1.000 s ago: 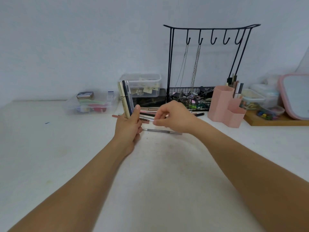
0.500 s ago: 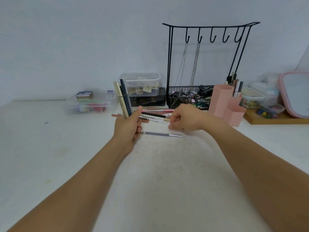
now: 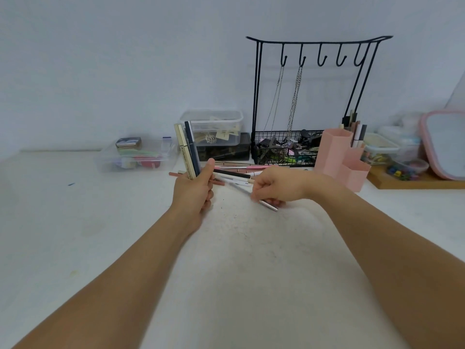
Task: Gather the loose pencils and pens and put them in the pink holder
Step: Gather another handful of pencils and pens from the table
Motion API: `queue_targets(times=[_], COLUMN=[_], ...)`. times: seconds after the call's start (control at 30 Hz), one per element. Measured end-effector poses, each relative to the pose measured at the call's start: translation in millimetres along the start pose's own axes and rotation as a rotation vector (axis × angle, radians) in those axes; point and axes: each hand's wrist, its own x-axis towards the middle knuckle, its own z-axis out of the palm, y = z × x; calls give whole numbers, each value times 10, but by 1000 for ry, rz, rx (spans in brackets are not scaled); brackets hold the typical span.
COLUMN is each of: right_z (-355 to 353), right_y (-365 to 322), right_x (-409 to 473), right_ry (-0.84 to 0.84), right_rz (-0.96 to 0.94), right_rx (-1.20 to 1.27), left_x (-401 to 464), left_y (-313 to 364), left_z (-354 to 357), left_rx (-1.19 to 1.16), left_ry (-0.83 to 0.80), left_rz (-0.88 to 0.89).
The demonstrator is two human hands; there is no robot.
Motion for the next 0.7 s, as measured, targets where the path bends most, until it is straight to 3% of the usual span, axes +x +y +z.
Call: queue_targets(times=[0.17, 0.27, 0.47, 0.7], right_z=[-82, -24, 172, 252], right_y=[-61, -202, -314, -363], right_x=[-10, 40, 123, 133], right_ry=[121, 236, 298, 351], right_rz=[-105, -156, -201, -212], right_rx=[733, 920, 668, 497], left_x=[-4, -16, -37, -35], left_y=[-14, -52, -91, -115], left_z=[-9, 2, -2, 9], left_rx=[-17, -18, 144, 230], left_ry=[-103, -252, -378, -367], left_rz=[30, 77, 170, 138])
